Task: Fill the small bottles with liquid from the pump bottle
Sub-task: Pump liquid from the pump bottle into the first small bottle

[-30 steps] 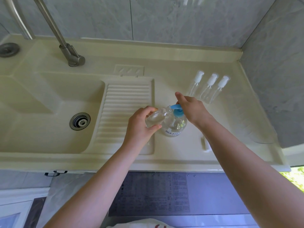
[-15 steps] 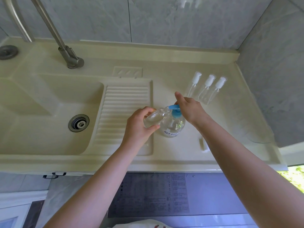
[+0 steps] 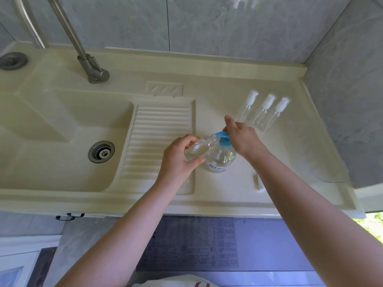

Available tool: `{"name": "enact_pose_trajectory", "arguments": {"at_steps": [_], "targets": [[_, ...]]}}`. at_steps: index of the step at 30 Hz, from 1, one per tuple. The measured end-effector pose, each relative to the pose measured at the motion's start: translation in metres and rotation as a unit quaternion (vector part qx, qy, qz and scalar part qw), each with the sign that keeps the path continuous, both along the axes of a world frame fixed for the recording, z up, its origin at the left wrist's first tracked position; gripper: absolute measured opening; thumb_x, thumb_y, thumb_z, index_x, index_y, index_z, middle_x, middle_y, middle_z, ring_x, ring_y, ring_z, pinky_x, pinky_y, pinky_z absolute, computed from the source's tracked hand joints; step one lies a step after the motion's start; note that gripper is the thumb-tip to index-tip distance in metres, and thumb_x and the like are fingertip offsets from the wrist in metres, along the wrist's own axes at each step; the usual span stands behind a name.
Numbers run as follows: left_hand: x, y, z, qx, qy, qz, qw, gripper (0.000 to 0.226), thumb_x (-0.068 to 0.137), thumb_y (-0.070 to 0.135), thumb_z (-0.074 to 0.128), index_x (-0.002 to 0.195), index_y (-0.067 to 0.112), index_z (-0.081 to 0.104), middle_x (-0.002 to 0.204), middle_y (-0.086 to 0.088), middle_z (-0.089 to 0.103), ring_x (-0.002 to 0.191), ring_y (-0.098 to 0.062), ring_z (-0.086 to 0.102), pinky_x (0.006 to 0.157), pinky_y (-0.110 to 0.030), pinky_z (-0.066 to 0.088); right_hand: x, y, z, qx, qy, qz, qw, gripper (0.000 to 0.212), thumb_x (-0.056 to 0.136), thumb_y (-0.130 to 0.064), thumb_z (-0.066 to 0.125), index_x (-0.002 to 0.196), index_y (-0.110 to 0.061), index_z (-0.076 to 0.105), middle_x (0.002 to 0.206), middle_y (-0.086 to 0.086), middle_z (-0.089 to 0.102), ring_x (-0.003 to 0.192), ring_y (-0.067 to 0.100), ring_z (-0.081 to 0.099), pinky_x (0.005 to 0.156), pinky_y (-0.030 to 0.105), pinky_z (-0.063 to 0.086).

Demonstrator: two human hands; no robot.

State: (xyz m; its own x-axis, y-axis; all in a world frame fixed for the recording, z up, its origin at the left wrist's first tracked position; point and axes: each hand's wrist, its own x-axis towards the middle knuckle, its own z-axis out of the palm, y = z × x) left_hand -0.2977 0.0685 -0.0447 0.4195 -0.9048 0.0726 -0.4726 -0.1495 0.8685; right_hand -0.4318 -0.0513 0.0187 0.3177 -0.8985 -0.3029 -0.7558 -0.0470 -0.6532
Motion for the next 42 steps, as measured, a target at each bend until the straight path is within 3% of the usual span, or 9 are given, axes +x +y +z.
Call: {"name": "enact_pose_trajectory", "arguments": {"at_steps": [2,7,13,18,22,29,31,36,42], "targets": [[0.000,0.000,-0.001,0.000,0.001,0.001,1.000,0.038,0.070,0.017,0.084,0.102,0.024,0.065,0.101,0.014,0.066,0.093,-0.003,0.060,0.085,-0.022,0.048,0.000,-0.002,0.000,0.014,-0.004,-0.002,1.000,0.060,0.105,-0.049,0.026,0.114,-0.005,0.066,0.109,0.017,0.062,0.106,0.034,0.055,0.087,0.035,0.040],[0.000,0.000,0.000,0.010,0.029,0.007,0.999,0.038,0.070,0.019,0.085,0.102,0.023,0.063,0.100,0.013,0.066,0.094,-0.008,0.062,0.084,-0.026,0.050,-0.005,-0.004,-0.005,0.051,-0.040,-0.028,0.997,0.056,0.100,-0.059,0.029,0.099,-0.020,0.069,0.105,0.006,0.060,0.094,0.023,0.055,0.084,0.032,0.037],[-0.003,0.006,0.003,0.034,0.068,0.008,0.997,0.039,0.072,0.021,0.084,0.103,0.024,0.061,0.097,0.017,0.064,0.089,-0.006,0.062,0.073,-0.010,0.044,-0.012,0.000,-0.012,0.060,-0.147,-0.084,0.984,0.054,0.099,-0.059,0.034,0.087,-0.021,0.071,0.086,0.001,0.064,0.073,0.014,0.054,0.079,0.030,0.043],[-0.007,0.016,0.009,0.035,0.095,0.015,0.995,0.038,0.074,0.020,0.084,0.104,0.023,0.061,0.095,0.015,0.062,0.092,-0.012,0.064,0.077,-0.020,0.047,-0.034,0.010,-0.022,0.011,-0.206,-0.148,0.967,0.031,0.100,-0.044,0.043,0.102,-0.023,0.065,0.093,0.000,0.066,0.082,0.015,0.059,0.075,0.030,0.044],[-0.010,0.025,0.016,0.019,0.096,0.012,0.995,0.040,0.074,0.019,0.084,0.106,0.022,0.061,0.098,0.014,0.061,0.095,-0.013,0.063,0.077,-0.014,0.046,-0.062,0.014,-0.034,-0.058,-0.158,-0.161,0.973,0.014,0.095,-0.025,0.056,0.107,-0.022,0.062,0.092,-0.004,0.061,0.090,0.021,0.061,0.067,0.028,0.044],[-0.022,0.045,0.023,-0.001,0.102,0.007,0.995,0.036,0.071,0.025,0.084,0.094,0.035,0.059,0.087,0.030,0.061,0.093,-0.018,0.065,0.085,-0.047,0.056,-0.100,0.024,-0.059,-0.111,-0.032,-0.164,0.980,0.028,0.084,-0.017,0.072,0.110,-0.015,0.062,0.105,0.005,0.059,0.089,0.020,0.058,0.077,0.027,0.042],[-0.024,0.051,0.025,-0.008,0.099,0.008,0.995,0.036,0.072,0.023,0.084,0.096,0.032,0.060,0.086,0.027,0.062,0.092,-0.018,0.064,0.086,-0.045,0.055,-0.105,0.032,-0.066,-0.112,-0.011,-0.167,0.979,0.034,0.083,-0.019,0.076,0.112,-0.013,0.061,0.106,0.005,0.054,0.091,0.021,0.057,0.075,0.025,0.039],[-0.029,0.064,0.034,-0.011,0.090,0.012,0.996,0.036,0.073,0.019,0.083,0.100,0.025,0.060,0.092,0.016,0.064,0.097,-0.018,0.063,0.083,-0.031,0.053,-0.114,0.044,-0.089,-0.100,0.067,-0.156,0.980,0.043,0.081,-0.028,0.077,0.116,-0.019,0.054,0.119,0.009,0.052,0.112,0.031,0.052,0.093,0.043,0.048],[-0.029,0.077,0.041,-0.014,0.079,0.007,0.997,0.036,0.073,0.022,0.084,0.099,0.029,0.060,0.094,0.020,0.065,0.097,-0.013,0.064,0.083,-0.025,0.050,-0.120,0.062,-0.105,-0.102,0.077,-0.158,0.979,0.042,0.085,-0.012,0.069,0.123,-0.014,0.049,0.123,0.014,0.050,0.113,0.035,0.050,0.091,0.043,0.047]]}}
